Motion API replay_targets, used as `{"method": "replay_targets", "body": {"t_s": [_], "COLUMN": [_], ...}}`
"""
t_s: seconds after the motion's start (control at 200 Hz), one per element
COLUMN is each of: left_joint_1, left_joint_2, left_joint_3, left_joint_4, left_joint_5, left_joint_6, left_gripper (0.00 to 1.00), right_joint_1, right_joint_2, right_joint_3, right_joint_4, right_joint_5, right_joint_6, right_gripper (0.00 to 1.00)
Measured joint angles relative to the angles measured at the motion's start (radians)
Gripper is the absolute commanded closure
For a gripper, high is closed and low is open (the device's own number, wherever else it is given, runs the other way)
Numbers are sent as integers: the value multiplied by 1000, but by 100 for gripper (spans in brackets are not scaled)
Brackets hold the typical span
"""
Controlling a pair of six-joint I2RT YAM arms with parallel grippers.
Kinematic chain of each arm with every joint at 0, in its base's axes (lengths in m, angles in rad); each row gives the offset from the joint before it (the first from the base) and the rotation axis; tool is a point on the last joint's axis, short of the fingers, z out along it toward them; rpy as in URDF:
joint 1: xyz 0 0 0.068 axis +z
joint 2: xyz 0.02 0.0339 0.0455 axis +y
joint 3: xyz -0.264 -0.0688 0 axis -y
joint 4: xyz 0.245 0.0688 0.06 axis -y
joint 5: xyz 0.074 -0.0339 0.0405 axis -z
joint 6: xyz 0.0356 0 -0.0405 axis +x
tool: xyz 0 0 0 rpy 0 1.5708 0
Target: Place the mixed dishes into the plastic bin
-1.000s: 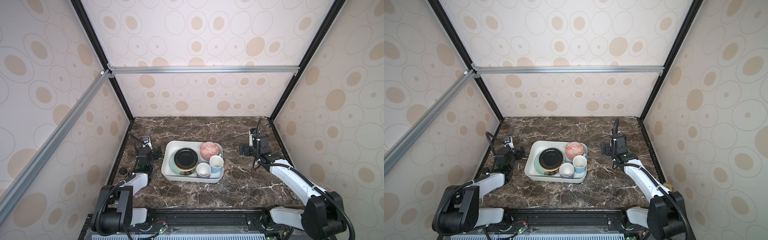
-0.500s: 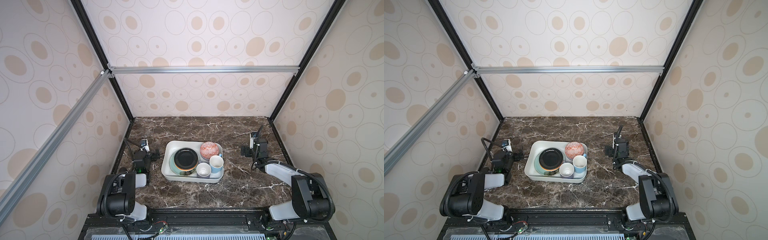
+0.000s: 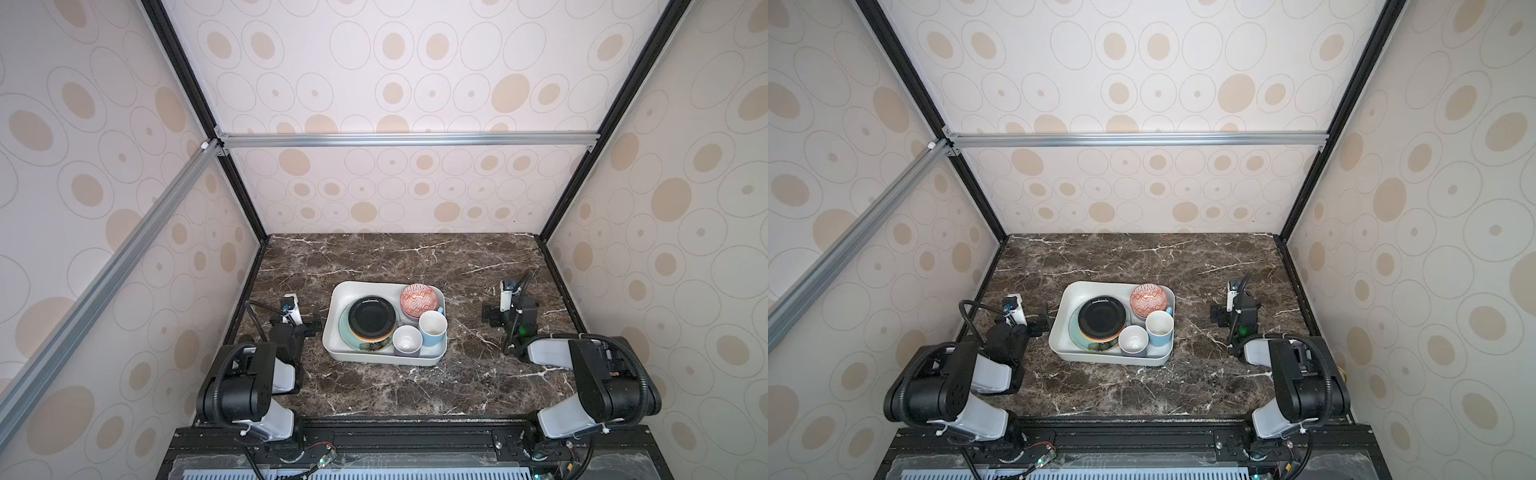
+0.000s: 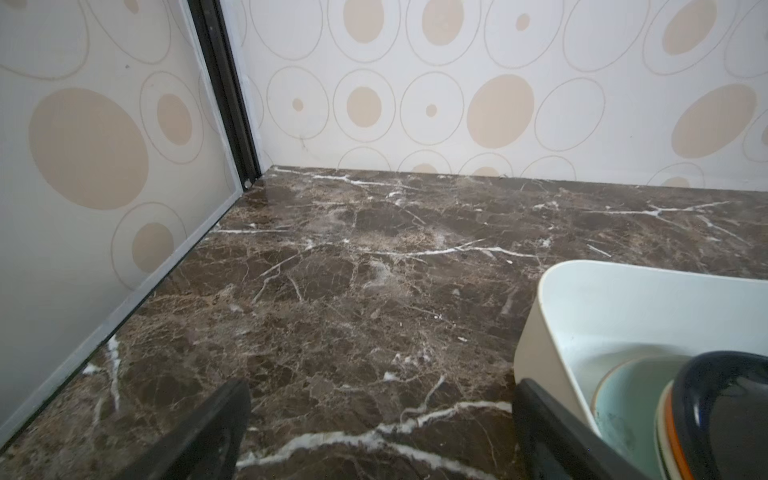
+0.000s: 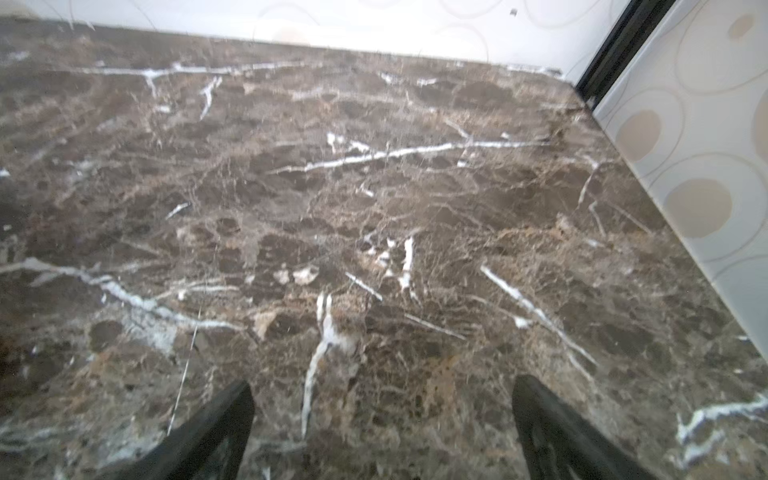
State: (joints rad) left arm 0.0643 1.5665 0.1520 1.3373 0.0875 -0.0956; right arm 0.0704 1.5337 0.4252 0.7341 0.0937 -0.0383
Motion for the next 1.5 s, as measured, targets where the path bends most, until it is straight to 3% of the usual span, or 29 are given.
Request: {"method": "replay_targets", "body": {"t_s": [0.395, 1.495], "left_joint_1": [-22, -47], "left_joint_2": [9, 9], "left_joint_3": [19, 54], "left_joint_4": [38, 7], "left_joint_5": [-71, -55], "left_joint_6": [4, 41], "left_gripper": [1, 1], "right_joint_1": [-28, -28], "right_joint_2": [3, 3], "right_joint_3": [-4, -4], "right_joint_4": [29, 29], "right_joint_5": [-64, -72], "right_joint_6": [12, 12], "right_gripper": [0, 0]}}
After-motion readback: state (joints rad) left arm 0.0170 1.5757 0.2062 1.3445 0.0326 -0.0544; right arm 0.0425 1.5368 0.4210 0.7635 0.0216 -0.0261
